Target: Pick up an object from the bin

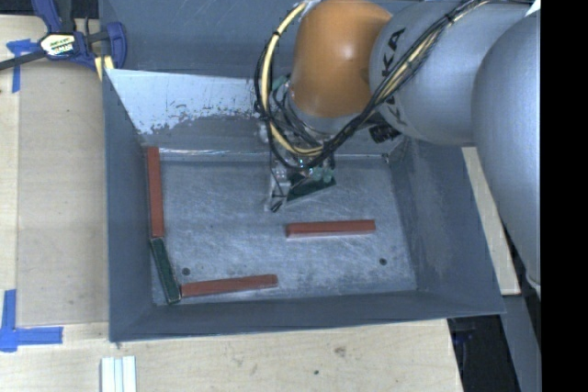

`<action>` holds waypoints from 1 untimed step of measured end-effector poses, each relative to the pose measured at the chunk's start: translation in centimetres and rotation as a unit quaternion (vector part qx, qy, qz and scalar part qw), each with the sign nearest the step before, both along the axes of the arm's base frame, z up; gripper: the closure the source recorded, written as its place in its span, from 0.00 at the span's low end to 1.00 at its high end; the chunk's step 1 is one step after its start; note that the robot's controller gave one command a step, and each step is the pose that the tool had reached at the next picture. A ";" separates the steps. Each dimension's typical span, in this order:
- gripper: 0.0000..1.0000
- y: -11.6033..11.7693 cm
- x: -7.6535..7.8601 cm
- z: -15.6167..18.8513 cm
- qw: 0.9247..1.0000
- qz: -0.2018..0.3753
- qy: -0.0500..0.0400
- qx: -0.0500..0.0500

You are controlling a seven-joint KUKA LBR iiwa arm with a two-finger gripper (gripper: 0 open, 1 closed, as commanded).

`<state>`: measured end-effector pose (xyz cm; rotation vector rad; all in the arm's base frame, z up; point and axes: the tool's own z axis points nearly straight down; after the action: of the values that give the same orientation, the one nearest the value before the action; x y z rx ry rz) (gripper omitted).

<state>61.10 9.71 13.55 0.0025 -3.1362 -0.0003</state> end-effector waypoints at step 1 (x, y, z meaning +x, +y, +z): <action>0.00 -7.8 -1.7 -6.7 0.999 0.033 -0.001 0.000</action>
Offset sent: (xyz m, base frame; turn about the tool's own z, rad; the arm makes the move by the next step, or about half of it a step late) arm -0.0161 -0.0734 -0.0655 -0.0744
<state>59.44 1.89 6.81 0.1072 -3.1373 0.0002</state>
